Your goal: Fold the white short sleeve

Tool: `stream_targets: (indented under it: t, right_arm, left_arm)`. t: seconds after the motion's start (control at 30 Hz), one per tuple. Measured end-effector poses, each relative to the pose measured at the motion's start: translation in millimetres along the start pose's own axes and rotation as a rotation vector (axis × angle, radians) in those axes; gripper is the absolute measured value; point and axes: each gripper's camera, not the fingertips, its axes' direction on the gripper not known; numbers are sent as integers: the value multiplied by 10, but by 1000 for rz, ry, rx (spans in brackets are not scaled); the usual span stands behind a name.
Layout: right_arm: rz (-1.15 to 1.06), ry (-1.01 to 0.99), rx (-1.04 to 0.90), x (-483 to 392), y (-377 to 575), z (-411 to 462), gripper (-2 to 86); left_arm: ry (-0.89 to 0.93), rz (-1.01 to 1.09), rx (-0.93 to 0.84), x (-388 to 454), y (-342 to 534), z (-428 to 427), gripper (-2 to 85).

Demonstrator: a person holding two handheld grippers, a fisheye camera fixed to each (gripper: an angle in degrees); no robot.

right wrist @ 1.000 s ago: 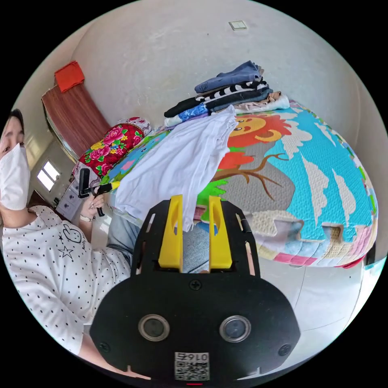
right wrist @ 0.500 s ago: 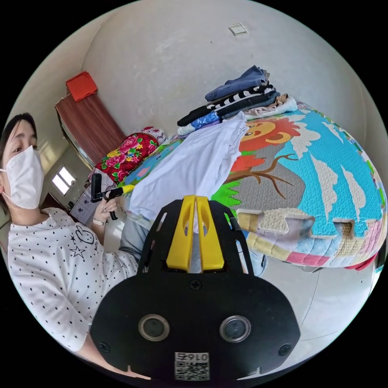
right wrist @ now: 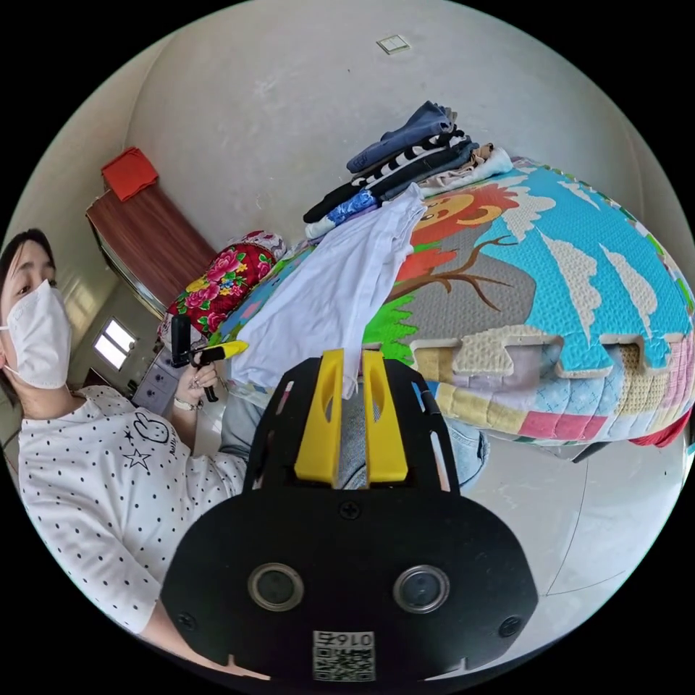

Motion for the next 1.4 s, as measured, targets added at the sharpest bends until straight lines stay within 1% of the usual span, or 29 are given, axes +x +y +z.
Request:
stream_targets:
  t: [0.07,0.13,0.27,0.33,0.43,0.53,0.6,0.73,0.83,0.93,1.0,1.07,1.1,1.2,1.27,1.33,1.4]
  right_arm:
    - [-23,-7,-27,-86,-23,-89,10]
    - [-45,29,-6,-195,-19,-243,3]
    - [-78,28,54,-396,34,-683,0]
    - [-62,53,48,-436,59,-752,2]
    - [-19,98,-1,-484,42,-652,18]
    - [-3,39,-17,-542,-50,-518,54]
    - [6,1,-11,-576,-126,-446,58]
    - [0,-67,9,-752,-263,-420,23]
    - [-32,-18,24,-1017,-281,-532,9]
    - [-80,-15,78,-1312,-244,-699,6]
    - [-94,8,51,-1434,-229,-666,6]
    - [-67,128,-92,-1536,-253,-428,7]
    - [-74,131,-103,-1576,-260,-398,8]
    - [-83,111,-40,-1786,-386,-495,14]
    - [-93,205,140,-1992,-569,-668,22]
    - [-128,232,230,-2172,-819,-679,29]
    - [-177,209,243,-2348,-1184,-522,39]
  left_arm:
    - [-6,14,7,36,-4,-45,58]
    - [-18,34,14,82,-21,-89,58]
    - [-29,54,6,107,-55,-112,58]
    - [-17,45,0,78,-43,-101,58]
    - [0,31,-6,49,-10,-103,58]
    - [-4,34,-2,66,17,-143,58]
    - [-3,37,-2,83,32,-180,58]
    - [-12,44,3,109,59,-242,57]
    - [-24,47,3,114,64,-273,55]
    - [-38,44,-21,89,52,-240,52]
    - [-40,30,-62,39,58,-176,42]
    - [-32,20,-58,9,77,-183,33]
    - [-22,16,-51,-3,89,-204,28]
    - [-13,19,-57,-15,114,-228,13]
    - [-22,20,-56,-20,136,-225,2]
    - [-35,11,-62,-34,149,-212,-5]
    - [-36,-12,-72,-56,157,-196,-8]
